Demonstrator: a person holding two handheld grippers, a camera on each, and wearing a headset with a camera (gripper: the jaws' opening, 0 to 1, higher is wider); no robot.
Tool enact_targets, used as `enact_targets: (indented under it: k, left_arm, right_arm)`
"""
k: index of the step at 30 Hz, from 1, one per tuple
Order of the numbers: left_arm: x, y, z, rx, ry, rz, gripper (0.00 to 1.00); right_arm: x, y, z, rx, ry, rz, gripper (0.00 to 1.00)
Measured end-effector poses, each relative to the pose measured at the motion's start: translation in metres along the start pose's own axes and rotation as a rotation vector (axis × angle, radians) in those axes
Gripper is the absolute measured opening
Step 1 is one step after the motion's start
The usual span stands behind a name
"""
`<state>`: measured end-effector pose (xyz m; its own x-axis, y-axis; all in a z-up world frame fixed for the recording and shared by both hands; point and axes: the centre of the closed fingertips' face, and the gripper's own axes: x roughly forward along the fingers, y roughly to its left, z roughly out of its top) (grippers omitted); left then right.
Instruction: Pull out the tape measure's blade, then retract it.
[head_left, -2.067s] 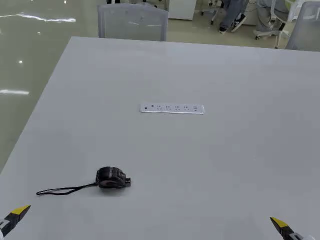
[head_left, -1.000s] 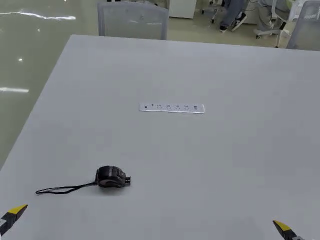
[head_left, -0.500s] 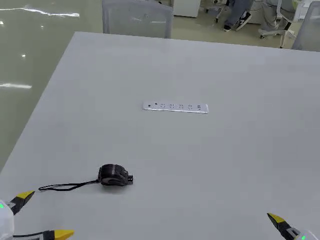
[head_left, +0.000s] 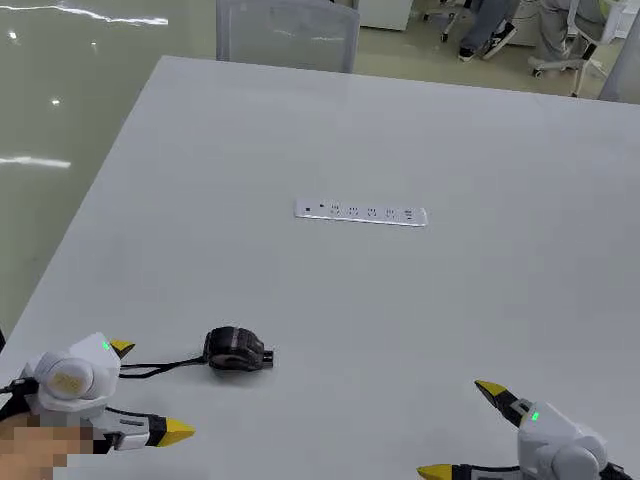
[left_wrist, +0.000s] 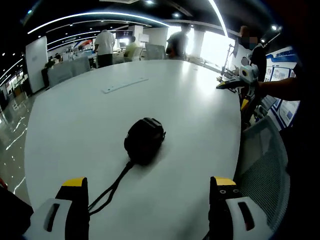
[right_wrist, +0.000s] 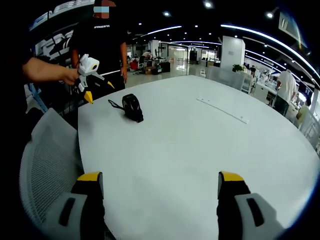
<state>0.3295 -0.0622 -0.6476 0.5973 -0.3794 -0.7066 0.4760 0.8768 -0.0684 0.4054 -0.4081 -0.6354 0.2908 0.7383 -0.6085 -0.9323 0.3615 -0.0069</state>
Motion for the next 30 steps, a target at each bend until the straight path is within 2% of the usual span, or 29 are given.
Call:
enact_targets:
  k: [1, 4, 8, 11, 14, 15, 18, 20, 22, 23, 24, 28, 30]
  left_arm:
    - [0.003, 0.001, 0.001, 0.017, 0.008, -0.008, 0.98]
    - [0.011, 0.007, 0.01, 0.129, 0.02, -0.027, 0.97]
    - [0.02, 0.01, 0.015, 0.185, 0.079, -0.072, 0.96]
    - [0.026, 0.011, 0.019, 0.266, 0.114, -0.107, 0.9]
    - [0.034, 0.011, 0.022, 0.332, 0.152, -0.149, 0.9]
    - [0.037, 0.01, 0.025, 0.373, 0.167, -0.168, 0.9]
    - [0.047, 0.006, 0.03, 0.417, 0.193, -0.203, 0.88]
    - [0.054, 0.005, 0.033, 0.427, 0.2, -0.207, 0.88]
    - [0.064, 0.002, 0.032, 0.457, 0.228, -0.23, 0.88]
    - [0.069, 0.002, 0.028, 0.483, 0.263, -0.245, 0.88]
    - [0.073, 0.002, 0.029, 0.507, 0.267, -0.248, 0.88]
    - [0.086, 0.001, 0.032, 0.53, 0.294, -0.274, 0.87]
    - [0.088, 0.002, 0.033, 0.547, 0.307, -0.28, 0.82]
  right_arm:
    - [0.004, 0.0, 0.002, -0.005, 0.001, 0.007, 0.97]
    - [0.02, 0.001, 0.009, -0.028, 0.011, 0.037, 0.97]
    - [0.043, 0.002, 0.021, -0.04, 0.016, 0.068, 0.96]
    - [0.058, 0.005, 0.029, -0.058, 0.021, 0.093, 0.95]
    - [0.072, 0.009, 0.037, -0.065, 0.024, 0.117, 0.95]
    - [0.08, 0.01, 0.04, -0.061, 0.022, 0.126, 0.95]
    - [0.097, 0.012, 0.045, -0.061, 0.032, 0.142, 0.94]
    - [0.106, 0.015, 0.049, -0.073, 0.036, 0.155, 0.93]
    - [0.117, 0.018, 0.058, -0.084, 0.026, 0.179, 0.92]
    - [0.124, 0.019, 0.062, -0.097, 0.031, 0.189, 0.92]
    - [0.128, 0.02, 0.064, -0.105, 0.038, 0.197, 0.92]
    - [0.147, 0.024, 0.079, -0.157, 0.041, 0.239, 0.9]
    - [0.154, 0.027, 0.085, -0.174, 0.041, 0.255, 0.89]
